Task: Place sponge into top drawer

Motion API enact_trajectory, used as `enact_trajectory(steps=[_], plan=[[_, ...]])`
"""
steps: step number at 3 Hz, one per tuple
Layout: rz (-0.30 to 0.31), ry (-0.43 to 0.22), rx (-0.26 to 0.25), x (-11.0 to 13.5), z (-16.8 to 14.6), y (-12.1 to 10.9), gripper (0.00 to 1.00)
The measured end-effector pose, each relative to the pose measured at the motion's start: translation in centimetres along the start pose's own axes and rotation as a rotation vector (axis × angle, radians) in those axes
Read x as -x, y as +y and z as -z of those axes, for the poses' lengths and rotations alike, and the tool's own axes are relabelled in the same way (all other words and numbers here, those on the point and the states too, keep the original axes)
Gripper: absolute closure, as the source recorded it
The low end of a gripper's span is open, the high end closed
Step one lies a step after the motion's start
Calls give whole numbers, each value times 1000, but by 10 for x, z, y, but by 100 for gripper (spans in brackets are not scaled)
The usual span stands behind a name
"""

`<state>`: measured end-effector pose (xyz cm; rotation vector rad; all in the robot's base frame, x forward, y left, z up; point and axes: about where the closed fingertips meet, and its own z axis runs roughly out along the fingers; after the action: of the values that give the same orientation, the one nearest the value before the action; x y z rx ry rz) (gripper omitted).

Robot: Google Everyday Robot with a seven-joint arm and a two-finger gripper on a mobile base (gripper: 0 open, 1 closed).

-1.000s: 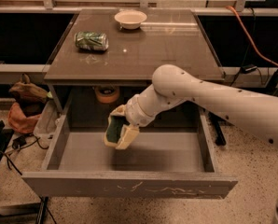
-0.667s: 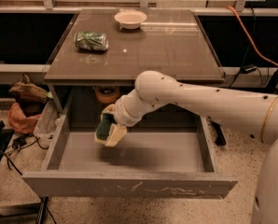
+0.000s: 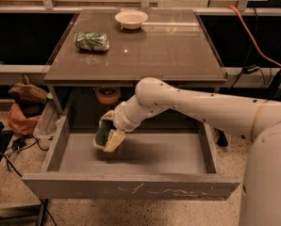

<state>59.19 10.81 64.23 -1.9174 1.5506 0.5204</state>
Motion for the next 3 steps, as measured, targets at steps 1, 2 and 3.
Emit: enact_trajectory(steps=[1,2,3], plan=[[-63,7,104,-26,-45,11,100],[-63,7,104,-23,-42,10,100],[-63,7,104,-23,-42,10,82]])
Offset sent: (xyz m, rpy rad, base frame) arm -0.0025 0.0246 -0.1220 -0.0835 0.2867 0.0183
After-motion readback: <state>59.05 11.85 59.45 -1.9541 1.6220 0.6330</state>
